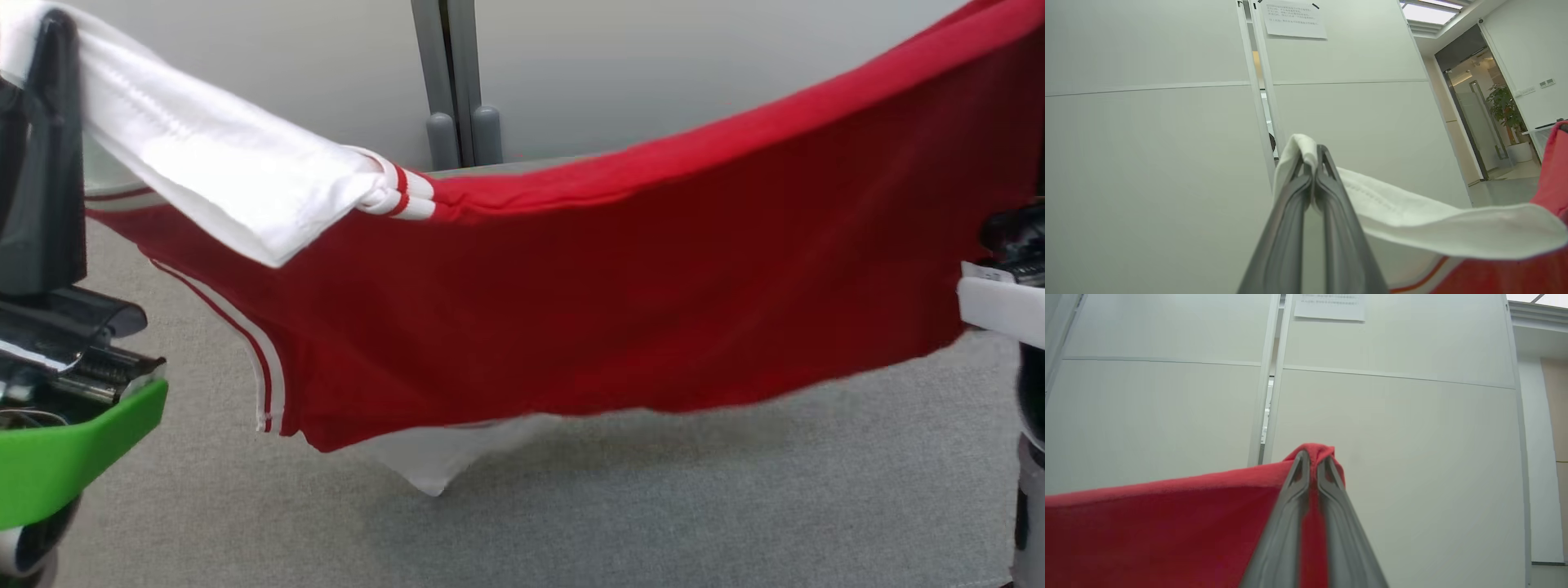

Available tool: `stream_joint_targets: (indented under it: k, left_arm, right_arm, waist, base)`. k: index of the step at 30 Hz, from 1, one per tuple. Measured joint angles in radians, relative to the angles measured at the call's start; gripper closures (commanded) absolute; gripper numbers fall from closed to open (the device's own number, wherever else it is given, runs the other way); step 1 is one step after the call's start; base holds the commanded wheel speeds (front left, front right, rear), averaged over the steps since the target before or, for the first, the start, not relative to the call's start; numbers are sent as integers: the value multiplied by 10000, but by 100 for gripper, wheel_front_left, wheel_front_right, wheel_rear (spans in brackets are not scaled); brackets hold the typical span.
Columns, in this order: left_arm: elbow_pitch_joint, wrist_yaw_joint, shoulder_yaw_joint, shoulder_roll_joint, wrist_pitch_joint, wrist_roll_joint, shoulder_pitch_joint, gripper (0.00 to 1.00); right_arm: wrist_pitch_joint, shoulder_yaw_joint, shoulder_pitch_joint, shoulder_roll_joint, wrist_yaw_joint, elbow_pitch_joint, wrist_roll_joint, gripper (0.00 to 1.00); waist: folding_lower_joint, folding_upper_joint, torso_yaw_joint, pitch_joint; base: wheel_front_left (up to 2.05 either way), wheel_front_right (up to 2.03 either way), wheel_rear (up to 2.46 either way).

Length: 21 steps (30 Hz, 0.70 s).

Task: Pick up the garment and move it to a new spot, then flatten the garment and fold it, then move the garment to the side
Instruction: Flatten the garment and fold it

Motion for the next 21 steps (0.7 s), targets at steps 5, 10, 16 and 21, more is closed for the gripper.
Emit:
stream_joint_targets:
  k: [5, 10, 16, 21]
  left_arm:
    - [-813, 2, 121, 489, 878, 71, -718, 100]
    - [-500, -40, 8, 608, 1317, -144, -1135, 100]
    - [1499, -477, -330, 462, 1267, -456, -2160, 100]
    - [3800, -918, -807, 426, 1041, -33, -4473, 100]
  right_arm:
    - [819, -261, 102, 161, -2, -1392, -29, 100]
    - [1398, -203, 123, 313, 0, -1156, 265, 100]
    - [1478, 385, -1030, 146, -2, 1164, 520, 100]
    - [1009, 899, -3613, 59, -2, 3722, 130, 100]
  waist:
    - [0, 0, -2, 110]
    - [0, 0, 28, 442]
    - [0, 0, 90, 1244]
    - [0, 0, 132, 2055]
  base:
    - [0, 0, 0]
    - [0, 0, 0]
    - [0, 0, 0]
    - [0, 0, 0]
